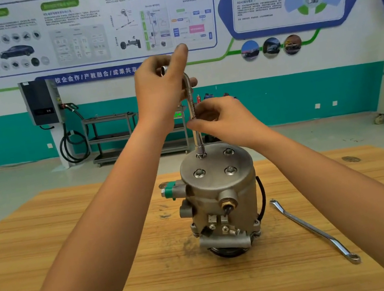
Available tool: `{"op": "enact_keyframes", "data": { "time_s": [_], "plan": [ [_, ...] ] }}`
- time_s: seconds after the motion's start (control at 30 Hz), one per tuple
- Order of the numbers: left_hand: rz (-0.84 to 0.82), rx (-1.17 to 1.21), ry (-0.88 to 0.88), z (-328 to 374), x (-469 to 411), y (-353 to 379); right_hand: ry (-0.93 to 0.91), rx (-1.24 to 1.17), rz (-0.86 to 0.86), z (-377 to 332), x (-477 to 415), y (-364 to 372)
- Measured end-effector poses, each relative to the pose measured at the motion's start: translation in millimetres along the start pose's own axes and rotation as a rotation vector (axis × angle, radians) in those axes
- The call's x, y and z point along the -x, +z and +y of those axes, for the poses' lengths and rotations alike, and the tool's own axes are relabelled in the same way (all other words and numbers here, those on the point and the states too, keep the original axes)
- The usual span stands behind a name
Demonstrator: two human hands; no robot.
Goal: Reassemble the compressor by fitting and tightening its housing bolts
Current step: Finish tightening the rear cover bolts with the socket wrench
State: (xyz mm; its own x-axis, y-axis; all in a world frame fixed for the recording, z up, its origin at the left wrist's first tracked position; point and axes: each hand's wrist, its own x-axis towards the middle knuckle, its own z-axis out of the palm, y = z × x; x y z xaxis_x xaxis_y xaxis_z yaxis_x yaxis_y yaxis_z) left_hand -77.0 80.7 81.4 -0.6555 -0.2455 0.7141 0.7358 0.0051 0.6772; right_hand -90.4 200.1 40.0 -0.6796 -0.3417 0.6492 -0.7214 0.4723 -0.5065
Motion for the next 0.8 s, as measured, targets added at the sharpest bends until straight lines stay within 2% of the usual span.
{"op": "enact_keyframes", "data": {
  "time_s": [0.1,0.2,0.27,0.4,0.47,0.5,0.57,0.67,0.73,0.77,0.8],
  "plan": [
    [-0.020,0.273,-0.276,-2,-3,1,0.052,-0.099,-0.152,-1,1,0],
    [-0.087,0.228,-0.291,1,-9,7,0.050,-0.125,-0.154,2,1,-5],
    [-0.127,0.008,-0.134,5,-7,10,0.054,-0.119,-0.068,5,0,-6],
    [-0.222,-0.642,0.368,13,2,10,0.036,0.009,0.122,4,-1,-3],
    [-0.283,-0.747,0.437,16,8,12,0.009,0.077,0.141,1,1,0],
    [-0.303,-0.722,0.425,18,10,14,0.017,0.091,0.120,-1,1,2],
    [-0.283,-0.482,0.296,18,9,18,0.054,0.053,0.006,-4,3,2],
    [-0.248,0.123,-0.062,16,0,14,0.119,-0.136,-0.151,-5,6,-5],
    [-0.265,0.493,-0.278,14,-3,9,0.088,-0.153,-0.150,-3,7,-7],
    [-0.245,0.546,-0.336,11,-4,7,0.063,-0.132,-0.121,-2,7,-7],
    [-0.202,0.495,-0.357,9,-4,7,0.034,-0.098,-0.077,-2,7,-5]
  ]
}}
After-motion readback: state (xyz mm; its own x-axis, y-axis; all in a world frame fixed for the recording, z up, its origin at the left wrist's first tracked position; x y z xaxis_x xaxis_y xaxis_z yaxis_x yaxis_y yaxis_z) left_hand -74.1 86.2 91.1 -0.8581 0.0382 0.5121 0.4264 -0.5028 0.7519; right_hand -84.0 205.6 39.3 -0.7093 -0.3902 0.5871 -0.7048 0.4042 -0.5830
